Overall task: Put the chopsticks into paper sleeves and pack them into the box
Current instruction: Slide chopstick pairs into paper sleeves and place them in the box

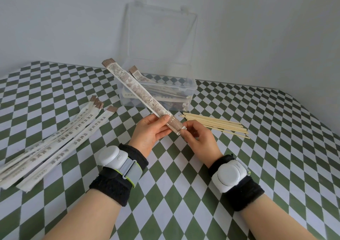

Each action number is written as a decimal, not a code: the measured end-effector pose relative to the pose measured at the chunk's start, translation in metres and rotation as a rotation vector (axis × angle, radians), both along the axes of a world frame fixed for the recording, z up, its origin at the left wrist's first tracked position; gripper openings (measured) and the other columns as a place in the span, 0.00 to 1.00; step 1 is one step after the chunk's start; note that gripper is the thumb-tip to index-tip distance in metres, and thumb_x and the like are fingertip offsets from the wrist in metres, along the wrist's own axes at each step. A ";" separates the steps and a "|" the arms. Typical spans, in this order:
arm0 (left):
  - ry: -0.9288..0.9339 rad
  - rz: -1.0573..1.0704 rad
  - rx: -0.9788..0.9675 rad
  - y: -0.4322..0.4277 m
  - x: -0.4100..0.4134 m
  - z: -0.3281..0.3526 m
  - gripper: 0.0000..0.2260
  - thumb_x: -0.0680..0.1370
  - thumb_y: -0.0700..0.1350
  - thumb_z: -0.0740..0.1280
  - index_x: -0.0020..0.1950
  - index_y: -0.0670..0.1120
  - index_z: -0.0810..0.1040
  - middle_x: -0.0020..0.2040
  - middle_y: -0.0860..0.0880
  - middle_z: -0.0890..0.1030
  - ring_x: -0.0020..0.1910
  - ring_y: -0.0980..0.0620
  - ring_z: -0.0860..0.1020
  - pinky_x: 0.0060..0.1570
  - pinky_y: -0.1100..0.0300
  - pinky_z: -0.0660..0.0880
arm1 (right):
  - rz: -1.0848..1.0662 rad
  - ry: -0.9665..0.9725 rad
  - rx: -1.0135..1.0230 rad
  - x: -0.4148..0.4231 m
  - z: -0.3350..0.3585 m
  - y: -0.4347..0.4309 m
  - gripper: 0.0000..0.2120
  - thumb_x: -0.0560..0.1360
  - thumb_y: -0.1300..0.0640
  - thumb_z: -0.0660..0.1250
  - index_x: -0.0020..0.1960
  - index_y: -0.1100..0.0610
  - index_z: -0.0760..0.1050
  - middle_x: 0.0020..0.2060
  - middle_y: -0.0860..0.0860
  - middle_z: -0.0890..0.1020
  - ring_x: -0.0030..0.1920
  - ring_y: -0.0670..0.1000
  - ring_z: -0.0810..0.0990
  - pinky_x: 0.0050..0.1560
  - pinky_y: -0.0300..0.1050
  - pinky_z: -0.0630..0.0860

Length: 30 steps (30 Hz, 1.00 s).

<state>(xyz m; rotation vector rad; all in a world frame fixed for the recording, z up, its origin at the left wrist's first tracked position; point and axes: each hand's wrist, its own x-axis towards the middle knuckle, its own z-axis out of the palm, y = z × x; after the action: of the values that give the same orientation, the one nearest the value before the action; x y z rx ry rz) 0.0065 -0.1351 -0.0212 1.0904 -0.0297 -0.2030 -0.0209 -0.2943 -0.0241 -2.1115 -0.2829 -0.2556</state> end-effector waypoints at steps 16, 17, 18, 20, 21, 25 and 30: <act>0.064 0.142 -0.007 0.005 0.007 0.001 0.11 0.81 0.50 0.59 0.52 0.48 0.78 0.39 0.50 0.76 0.37 0.55 0.74 0.41 0.62 0.72 | -0.247 -0.231 -0.101 0.074 0.078 -0.017 0.04 0.74 0.60 0.66 0.49 0.56 0.78 0.40 0.48 0.80 0.38 0.44 0.76 0.38 0.30 0.72; 0.073 0.149 -0.031 0.006 0.007 0.002 0.11 0.81 0.50 0.58 0.52 0.47 0.78 0.39 0.50 0.76 0.37 0.55 0.73 0.41 0.62 0.71 | -0.257 -0.220 -0.168 0.083 0.084 -0.021 0.04 0.74 0.60 0.66 0.48 0.56 0.78 0.39 0.48 0.79 0.38 0.47 0.76 0.38 0.32 0.72; 0.082 0.156 -0.051 0.007 0.007 0.002 0.12 0.81 0.50 0.57 0.51 0.47 0.78 0.38 0.50 0.76 0.37 0.55 0.73 0.40 0.62 0.71 | -0.262 -0.212 -0.249 0.092 0.088 -0.024 0.03 0.74 0.60 0.66 0.47 0.56 0.78 0.39 0.48 0.79 0.39 0.48 0.76 0.40 0.36 0.73; 0.094 0.164 -0.070 0.008 0.006 0.003 0.12 0.81 0.50 0.57 0.51 0.46 0.78 0.38 0.50 0.75 0.36 0.55 0.73 0.40 0.62 0.71 | -0.256 -0.195 -0.419 0.107 0.091 -0.031 0.04 0.74 0.59 0.65 0.46 0.55 0.78 0.39 0.49 0.79 0.41 0.51 0.76 0.44 0.47 0.76; 0.099 0.165 -0.074 0.008 0.007 0.003 0.12 0.81 0.50 0.57 0.50 0.46 0.78 0.37 0.50 0.75 0.36 0.55 0.73 0.40 0.63 0.71 | -0.237 -0.176 -0.490 0.113 0.092 -0.032 0.04 0.74 0.59 0.65 0.45 0.55 0.79 0.39 0.50 0.80 0.42 0.52 0.77 0.46 0.50 0.76; 0.118 0.169 -0.075 0.007 0.007 0.004 0.13 0.81 0.50 0.57 0.50 0.46 0.78 0.37 0.50 0.75 0.36 0.55 0.73 0.40 0.62 0.71 | -0.133 -0.158 -0.678 0.127 0.091 -0.024 0.09 0.76 0.56 0.62 0.46 0.57 0.80 0.43 0.52 0.82 0.48 0.54 0.76 0.55 0.52 0.71; 0.144 0.189 -0.066 0.007 0.007 0.005 0.14 0.82 0.51 0.56 0.49 0.46 0.78 0.37 0.50 0.75 0.36 0.54 0.72 0.40 0.62 0.71 | -0.095 -0.089 -0.851 0.132 0.081 -0.011 0.28 0.80 0.46 0.49 0.28 0.60 0.67 0.24 0.51 0.71 0.33 0.49 0.71 0.66 0.50 0.57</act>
<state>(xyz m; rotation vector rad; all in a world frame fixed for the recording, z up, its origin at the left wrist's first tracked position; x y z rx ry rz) 0.0136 -0.1285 -0.0161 1.0039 0.1934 -0.1093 0.1110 -0.3057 0.0571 -2.9633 -0.3889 -0.3217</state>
